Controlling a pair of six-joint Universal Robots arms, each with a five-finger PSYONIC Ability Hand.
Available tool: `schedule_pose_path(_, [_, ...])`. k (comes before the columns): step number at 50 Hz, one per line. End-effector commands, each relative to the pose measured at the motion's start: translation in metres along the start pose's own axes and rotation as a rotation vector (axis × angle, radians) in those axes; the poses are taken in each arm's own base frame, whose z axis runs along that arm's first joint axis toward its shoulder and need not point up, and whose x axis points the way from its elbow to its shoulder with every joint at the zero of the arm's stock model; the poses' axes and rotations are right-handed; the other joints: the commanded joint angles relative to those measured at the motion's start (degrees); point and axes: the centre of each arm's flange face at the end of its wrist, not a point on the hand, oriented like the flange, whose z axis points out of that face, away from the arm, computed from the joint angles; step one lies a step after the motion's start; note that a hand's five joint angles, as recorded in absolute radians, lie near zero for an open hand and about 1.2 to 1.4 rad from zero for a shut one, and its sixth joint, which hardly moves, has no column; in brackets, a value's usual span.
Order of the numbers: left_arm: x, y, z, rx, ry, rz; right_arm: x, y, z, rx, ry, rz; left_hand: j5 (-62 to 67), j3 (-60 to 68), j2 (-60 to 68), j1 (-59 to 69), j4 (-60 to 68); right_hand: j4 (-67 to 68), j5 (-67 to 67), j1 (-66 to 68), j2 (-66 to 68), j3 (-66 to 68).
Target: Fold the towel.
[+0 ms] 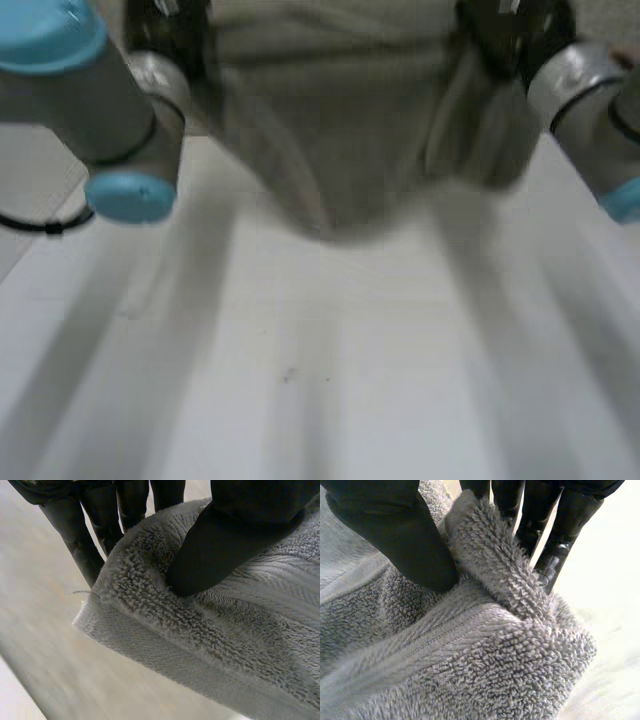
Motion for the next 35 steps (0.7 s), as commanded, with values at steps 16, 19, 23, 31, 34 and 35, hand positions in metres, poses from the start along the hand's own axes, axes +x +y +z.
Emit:
schedule_pose_path(16, [0.026, 0.135, -0.107, -0.402, 0.272, 0.052, -0.11, 0.088, -0.073, -0.529, -0.512, 0.393, 10.9, 10.4, 10.3, 12.2, 10.3, 11.7, 16.3, 29.4, 13.2, 12.5])
schedule_pose_path(19, [0.032, 0.148, -0.128, -0.464, 0.308, 0.057, -0.126, 0.107, -0.091, -0.641, -0.609, 0.344, 10.9, 10.4, 10.3, 12.2, 10.3, 11.7, 16.3, 29.4, 13.2, 12.5])
schedule_pose_path(23, [0.033, 0.153, -0.137, -0.491, 0.323, 0.06, -0.124, 0.114, -0.095, -0.667, -0.63, 0.332, 10.9, 10.4, 10.3, 12.2, 10.3, 11.7, 16.3, 29.4, 13.2, 12.5])
schedule_pose_path(31, [0.024, 0.133, -0.136, -0.451, 0.303, 0.053, -0.105, 0.1, -0.095, -0.644, -0.55, 0.401, 10.9, 10.4, 10.3, 12.2, 10.3, -24.7, -20.2, -7.0, -23.3, -23.9])
schedule_pose_path(34, [0.021, 0.125, -0.14, -0.441, 0.302, 0.05, -0.098, 0.096, -0.098, -0.621, -0.496, 0.434, 10.9, 10.4, 10.3, 12.2, 10.3, -32.6, -28.1, -14.9, -31.2, -31.9])
schedule_pose_path(35, [0.02, 0.121, -0.142, -0.432, 0.3, 0.049, -0.096, 0.093, -0.1, -0.608, -0.474, 0.451, 10.9, 10.4, 10.3, 12.2, 10.3, -33.3, -28.7, -15.6, -31.8, -32.5])
